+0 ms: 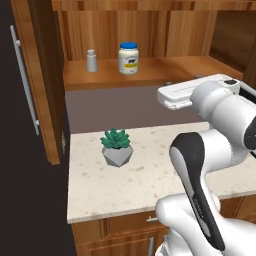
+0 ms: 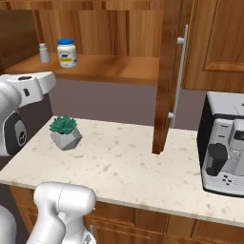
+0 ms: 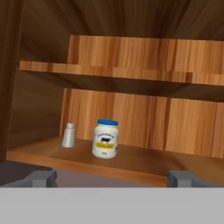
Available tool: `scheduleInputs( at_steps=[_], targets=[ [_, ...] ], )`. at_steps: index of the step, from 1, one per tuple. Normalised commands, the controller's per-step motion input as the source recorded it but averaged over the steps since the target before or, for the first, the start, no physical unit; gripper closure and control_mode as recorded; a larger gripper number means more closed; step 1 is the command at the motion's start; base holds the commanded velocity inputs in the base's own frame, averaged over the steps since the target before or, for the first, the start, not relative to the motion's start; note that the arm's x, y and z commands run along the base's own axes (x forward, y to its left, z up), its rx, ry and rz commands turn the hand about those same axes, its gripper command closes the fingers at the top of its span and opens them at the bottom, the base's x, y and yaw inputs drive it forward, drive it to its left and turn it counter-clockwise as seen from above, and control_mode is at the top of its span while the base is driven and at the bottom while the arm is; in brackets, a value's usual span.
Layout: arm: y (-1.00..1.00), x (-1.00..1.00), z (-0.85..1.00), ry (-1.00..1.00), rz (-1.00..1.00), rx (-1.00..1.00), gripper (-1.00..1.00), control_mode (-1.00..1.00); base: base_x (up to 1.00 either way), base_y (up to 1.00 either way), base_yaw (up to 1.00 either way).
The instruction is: Collect the paprika, mayonnaise, and shaker from the cabinet and place them next to the stove.
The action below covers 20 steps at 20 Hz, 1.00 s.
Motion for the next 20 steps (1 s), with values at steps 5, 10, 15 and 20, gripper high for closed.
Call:
scheduleInputs(
  at_steps=[5, 10, 15, 20],
  targets=[
    [0.02, 0.23, -0.02, 0.00, -0.03, 0.00, -1.00, -1.00, 0.00, 0.00, 0.00],
    [0.09, 0.22, -0.05, 0.06, -0.07, 0.00, -1.00, -1.00, 0.00, 0.00, 0.00],
    [-0.03, 0.13, -0.02, 0.07, -0.01, 0.10, -1.00, -1.00, 0.00, 0.00, 0.00],
    [0.01, 0.05, 0.00, 0.05, 0.00, 0.03, -1.00, -1.00, 0.00, 0.00, 0.00]
  ],
)
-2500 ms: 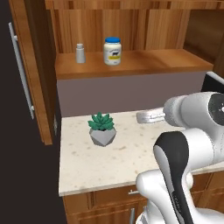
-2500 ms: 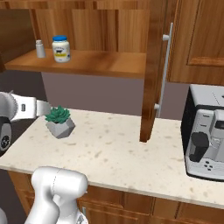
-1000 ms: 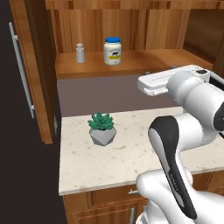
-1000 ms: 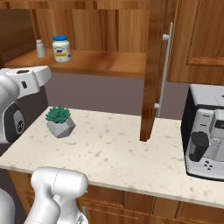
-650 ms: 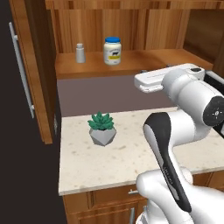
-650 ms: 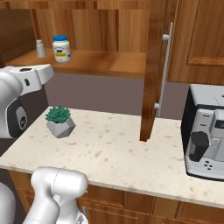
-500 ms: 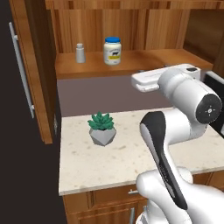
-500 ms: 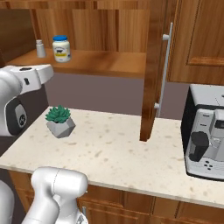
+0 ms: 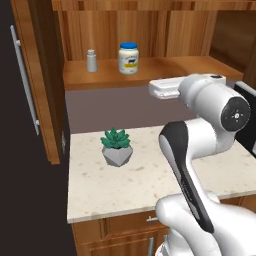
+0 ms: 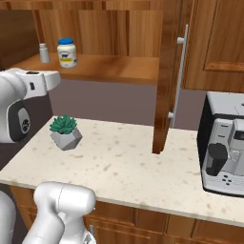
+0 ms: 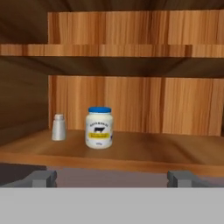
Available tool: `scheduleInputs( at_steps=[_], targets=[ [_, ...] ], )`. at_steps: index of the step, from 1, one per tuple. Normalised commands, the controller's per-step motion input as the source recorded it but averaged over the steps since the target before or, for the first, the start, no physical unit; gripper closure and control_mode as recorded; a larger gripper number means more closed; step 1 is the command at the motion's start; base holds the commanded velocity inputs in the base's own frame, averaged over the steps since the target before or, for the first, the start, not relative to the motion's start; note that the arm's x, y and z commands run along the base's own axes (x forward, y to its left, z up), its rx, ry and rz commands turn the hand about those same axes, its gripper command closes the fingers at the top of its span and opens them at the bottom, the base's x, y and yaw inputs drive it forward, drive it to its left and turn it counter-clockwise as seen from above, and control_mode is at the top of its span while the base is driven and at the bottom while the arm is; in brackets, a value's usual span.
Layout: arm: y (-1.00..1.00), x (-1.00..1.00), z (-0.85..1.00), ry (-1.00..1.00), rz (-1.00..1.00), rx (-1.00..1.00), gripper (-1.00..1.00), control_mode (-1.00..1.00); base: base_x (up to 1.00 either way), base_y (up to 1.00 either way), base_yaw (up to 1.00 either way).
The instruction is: Collect the paprika, mayonnaise, and shaker from the cabinet and place them next to the stove.
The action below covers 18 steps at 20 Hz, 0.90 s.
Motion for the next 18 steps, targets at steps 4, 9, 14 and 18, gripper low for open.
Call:
scheduleInputs(
  at_steps=[4, 9, 14, 18],
  targets=[
    [-0.04, 0.18, 0.09, 0.00, 0.00, 0.06, -1.00, -1.00, 0.00, 0.00, 0.00],
    [0.01, 0.48, 0.34, 0.00, 0.00, 0.02, -1.00, -1.00, 0.00, 0.00, 0.00],
    [0.04, 0.53, 0.27, 0.00, 0.00, 0.03, -1.00, -1.00, 0.00, 0.00, 0.00],
    [0.16, 0.43, 0.07, 0.00, 0.00, 0.00, -1.00, -1.00, 0.00, 0.00, 0.00]
  ],
)
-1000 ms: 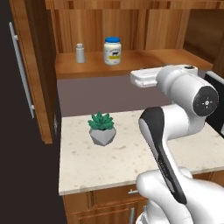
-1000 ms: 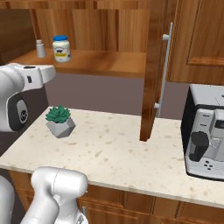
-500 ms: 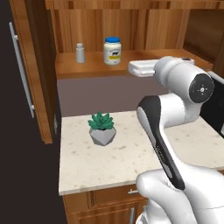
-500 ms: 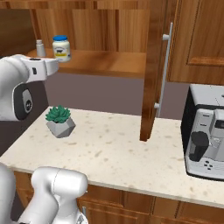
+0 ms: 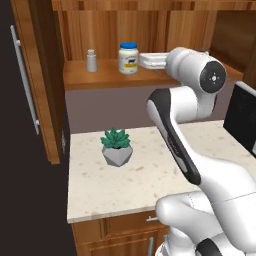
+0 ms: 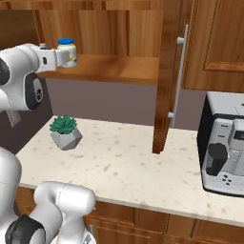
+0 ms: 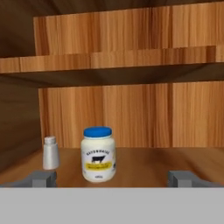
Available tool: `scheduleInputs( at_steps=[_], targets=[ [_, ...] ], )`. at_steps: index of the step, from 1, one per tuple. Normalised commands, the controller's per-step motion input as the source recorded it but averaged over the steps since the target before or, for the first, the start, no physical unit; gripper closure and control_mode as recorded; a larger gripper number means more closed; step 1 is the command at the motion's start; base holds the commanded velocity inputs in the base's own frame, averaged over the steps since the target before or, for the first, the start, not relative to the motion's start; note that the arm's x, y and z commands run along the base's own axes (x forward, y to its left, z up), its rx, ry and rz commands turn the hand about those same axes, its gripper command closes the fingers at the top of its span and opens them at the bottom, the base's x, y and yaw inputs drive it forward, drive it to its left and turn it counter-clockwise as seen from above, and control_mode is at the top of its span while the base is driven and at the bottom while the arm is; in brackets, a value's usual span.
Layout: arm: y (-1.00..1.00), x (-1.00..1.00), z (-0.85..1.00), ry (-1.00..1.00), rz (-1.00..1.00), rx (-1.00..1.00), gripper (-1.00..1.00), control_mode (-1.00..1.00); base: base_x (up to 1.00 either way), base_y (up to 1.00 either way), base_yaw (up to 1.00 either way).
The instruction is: Collect the paprika, mayonnaise, and shaker from the cabinet and place them next to the stove.
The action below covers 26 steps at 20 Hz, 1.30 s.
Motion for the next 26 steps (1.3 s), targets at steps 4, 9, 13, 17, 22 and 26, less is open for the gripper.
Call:
scheduleInputs(
  at_steps=[4, 9, 13, 17, 22, 26],
  targets=[
    [0.23, 0.48, 0.00, 0.00, 0.00, 0.00, -1.00, -1.00, 0.00, 0.00, 0.00],
    [0.18, 0.51, 0.00, 0.00, 0.00, 0.00, -1.00, -1.00, 0.00, 0.00, 0.00],
    [0.16, 0.51, 0.00, 0.01, 0.00, 0.00, -1.00, -1.00, 0.00, 0.00, 0.00],
    [0.13, 0.47, 0.00, 0.03, 0.00, 0.00, -1.00, -1.00, 0.00, 0.00, 0.00],
    [0.11, 0.41, 0.00, 0.02, 0.00, 0.00, -1.00, -1.00, 0.00, 0.00, 0.00],
    [0.04, 0.31, 0.00, 0.00, 0.00, 0.00, -1.00, -1.00, 0.00, 0.00, 0.00]
  ],
)
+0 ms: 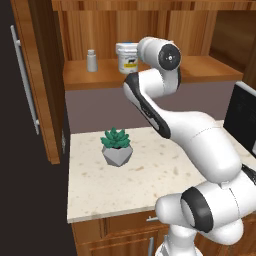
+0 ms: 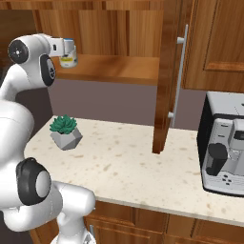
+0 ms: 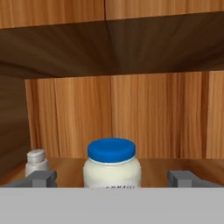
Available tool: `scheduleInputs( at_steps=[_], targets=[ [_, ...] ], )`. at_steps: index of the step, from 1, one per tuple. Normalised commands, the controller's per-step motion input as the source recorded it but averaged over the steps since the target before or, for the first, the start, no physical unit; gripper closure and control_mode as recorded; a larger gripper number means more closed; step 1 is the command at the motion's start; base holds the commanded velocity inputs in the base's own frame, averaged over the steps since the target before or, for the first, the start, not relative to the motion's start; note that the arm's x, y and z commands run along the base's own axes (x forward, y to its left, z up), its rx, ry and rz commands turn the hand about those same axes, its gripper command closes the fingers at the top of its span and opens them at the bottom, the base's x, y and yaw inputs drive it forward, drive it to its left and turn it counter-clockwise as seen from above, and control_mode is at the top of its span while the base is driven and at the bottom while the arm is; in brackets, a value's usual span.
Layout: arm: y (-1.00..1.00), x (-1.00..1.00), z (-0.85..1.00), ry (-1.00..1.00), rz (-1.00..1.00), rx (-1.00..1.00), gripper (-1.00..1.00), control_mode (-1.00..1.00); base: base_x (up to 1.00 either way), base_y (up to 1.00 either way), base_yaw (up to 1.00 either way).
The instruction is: Collect the paprika, mayonnaise, and shaker from the cabinet and place them next to the stove.
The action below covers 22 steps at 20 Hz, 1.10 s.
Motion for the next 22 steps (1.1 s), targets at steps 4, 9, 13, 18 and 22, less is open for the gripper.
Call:
scheduleInputs(
  at_steps=[4, 9, 13, 18, 22],
  targets=[
    [0.01, 0.31, 0.00, 0.00, 0.00, 0.00, -1.00, -1.00, 0.00, 0.00, 0.00],
    [0.01, 0.30, 0.00, 0.00, 0.00, 0.00, -1.00, -1.00, 0.00, 0.00, 0.00],
    [0.02, 0.33, 0.00, 0.04, 0.00, 0.00, -1.00, -1.00, 0.00, 0.00, 0.00],
    [0.04, 0.34, 0.00, 0.03, 0.00, 0.00, -1.00, -1.00, 0.00, 0.00, 0.00],
    [0.02, 0.30, 0.00, 0.02, 0.00, 0.00, -1.00, -1.00, 0.00, 0.00, 0.00]
  ],
)
